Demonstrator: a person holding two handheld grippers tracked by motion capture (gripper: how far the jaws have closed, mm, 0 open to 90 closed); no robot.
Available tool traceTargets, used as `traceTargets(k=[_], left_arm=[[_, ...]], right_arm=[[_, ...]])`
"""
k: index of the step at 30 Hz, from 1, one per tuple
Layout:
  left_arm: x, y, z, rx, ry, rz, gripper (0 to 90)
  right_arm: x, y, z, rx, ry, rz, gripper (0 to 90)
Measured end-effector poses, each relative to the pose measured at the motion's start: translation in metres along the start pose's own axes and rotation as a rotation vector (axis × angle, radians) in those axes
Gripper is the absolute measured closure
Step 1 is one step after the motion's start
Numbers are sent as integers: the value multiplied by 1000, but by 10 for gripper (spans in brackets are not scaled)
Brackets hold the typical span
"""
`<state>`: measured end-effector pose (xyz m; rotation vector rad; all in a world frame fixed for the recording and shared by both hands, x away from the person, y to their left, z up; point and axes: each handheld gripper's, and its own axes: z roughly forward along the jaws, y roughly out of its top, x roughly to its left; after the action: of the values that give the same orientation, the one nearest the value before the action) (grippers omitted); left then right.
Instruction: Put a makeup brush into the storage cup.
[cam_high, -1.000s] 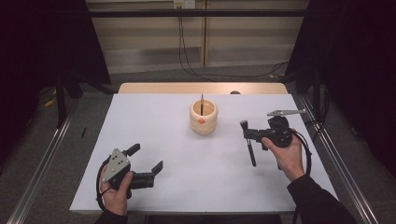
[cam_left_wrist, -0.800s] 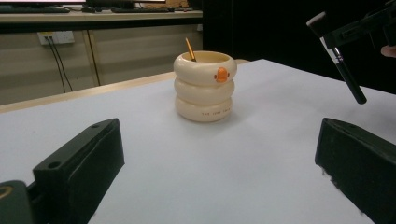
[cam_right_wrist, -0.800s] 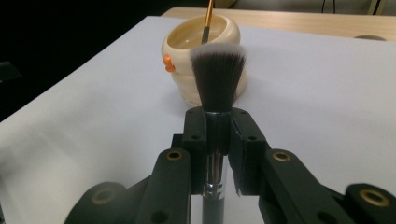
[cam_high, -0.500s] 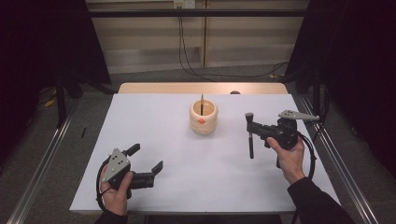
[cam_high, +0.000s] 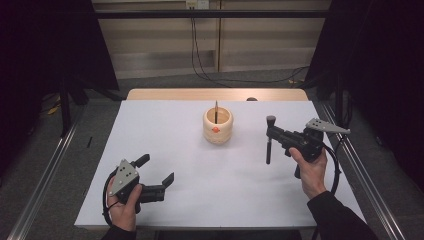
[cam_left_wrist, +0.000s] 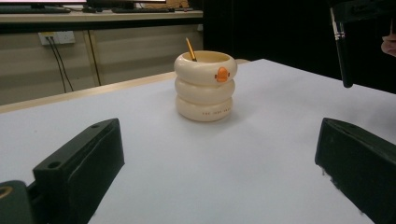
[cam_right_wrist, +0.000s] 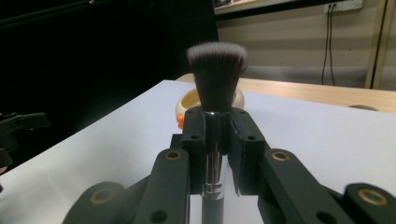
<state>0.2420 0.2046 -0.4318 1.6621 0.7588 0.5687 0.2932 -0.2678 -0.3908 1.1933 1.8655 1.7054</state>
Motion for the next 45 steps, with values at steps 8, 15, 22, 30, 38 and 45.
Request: traceTargets(k=[8, 15, 22, 30, 38, 45], left_arm=[[-1, -1, 1, -1, 1, -12, 11], [-6, 3, 4, -2, -9, -12, 15], [-11, 12, 12, -4, -37, -11, 17], [-23, 23, 24, -2, -94, -6, 19], [-29, 33, 42, 21, -157, -24, 27], [-37, 40, 54, 7, -174, 17, 30]], right_arm=[[3, -2, 0, -16, 4, -21, 778], [4, 3, -5, -47, 23, -26, 778], [12, 8, -5, -63, 63, -56, 778], [20, 9, -3, -51, 112, -57, 778], [25, 11, -3, -57, 136, -66, 778], [31, 9, 1, -52, 156, -73, 777]])
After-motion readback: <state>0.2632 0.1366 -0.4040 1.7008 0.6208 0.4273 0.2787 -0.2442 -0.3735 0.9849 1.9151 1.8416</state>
